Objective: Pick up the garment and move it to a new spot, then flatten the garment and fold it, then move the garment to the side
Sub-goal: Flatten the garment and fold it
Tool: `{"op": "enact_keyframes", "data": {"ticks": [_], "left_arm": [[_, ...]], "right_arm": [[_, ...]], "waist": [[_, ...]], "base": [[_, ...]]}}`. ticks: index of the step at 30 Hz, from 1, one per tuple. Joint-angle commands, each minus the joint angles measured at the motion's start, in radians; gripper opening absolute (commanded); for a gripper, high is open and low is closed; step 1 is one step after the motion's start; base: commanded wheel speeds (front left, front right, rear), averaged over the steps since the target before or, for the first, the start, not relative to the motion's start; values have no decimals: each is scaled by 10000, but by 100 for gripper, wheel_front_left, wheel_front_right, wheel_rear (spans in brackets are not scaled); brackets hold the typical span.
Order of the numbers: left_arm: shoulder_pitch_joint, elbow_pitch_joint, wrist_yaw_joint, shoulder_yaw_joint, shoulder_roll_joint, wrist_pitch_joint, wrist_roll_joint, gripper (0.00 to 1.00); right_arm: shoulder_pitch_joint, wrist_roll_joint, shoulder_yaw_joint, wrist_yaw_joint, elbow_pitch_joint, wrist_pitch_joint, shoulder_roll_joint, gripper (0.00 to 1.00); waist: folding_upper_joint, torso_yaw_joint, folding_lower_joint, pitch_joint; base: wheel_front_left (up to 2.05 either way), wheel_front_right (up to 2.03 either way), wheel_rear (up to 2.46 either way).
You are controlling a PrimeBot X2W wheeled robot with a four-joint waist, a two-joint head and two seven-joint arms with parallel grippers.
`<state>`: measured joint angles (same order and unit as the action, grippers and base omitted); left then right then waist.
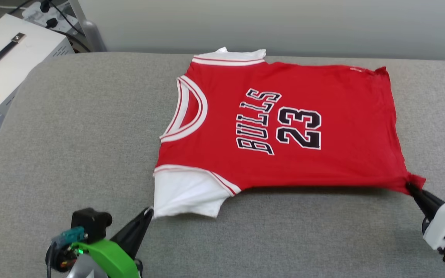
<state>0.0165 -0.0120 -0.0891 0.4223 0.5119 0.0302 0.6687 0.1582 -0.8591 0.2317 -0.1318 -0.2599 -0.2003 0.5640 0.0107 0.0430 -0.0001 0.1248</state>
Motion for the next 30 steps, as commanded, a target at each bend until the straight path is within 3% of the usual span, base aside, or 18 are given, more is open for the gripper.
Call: {"op": "enact_keyframes", "data": {"ticks": [1,8,14,21,30], "left_arm": [[-361,-169,99,28,161,138,103,0],[-1438,-874,259,268,539,925,524,0],[-2115,-1470,225,486,911,1689,1033,0],[-1669,-1853,353,74,772,1109,919,0],[80,-1839,312,-153,357,508,344,0]], "right_arm": [[-357,-90,-118,11,176,-162,-22,0],[-1675,-151,-750,11,1051,-858,-74,0],[-2708,-397,-1544,11,1625,-2133,-225,0],[-2973,-276,-2283,11,2668,-2696,-500,0],[-2339,-19,-2896,11,3310,-3035,-833,0]], "waist": [[-107,31,1,-219],[-107,108,1,-507],[-107,70,1,-531],[-107,-12,1,-236],[-107,-124,1,522]], "base": [[0,0,0],[0,0,0],[0,0,0],[0,0,0],[0,0,0]]}}
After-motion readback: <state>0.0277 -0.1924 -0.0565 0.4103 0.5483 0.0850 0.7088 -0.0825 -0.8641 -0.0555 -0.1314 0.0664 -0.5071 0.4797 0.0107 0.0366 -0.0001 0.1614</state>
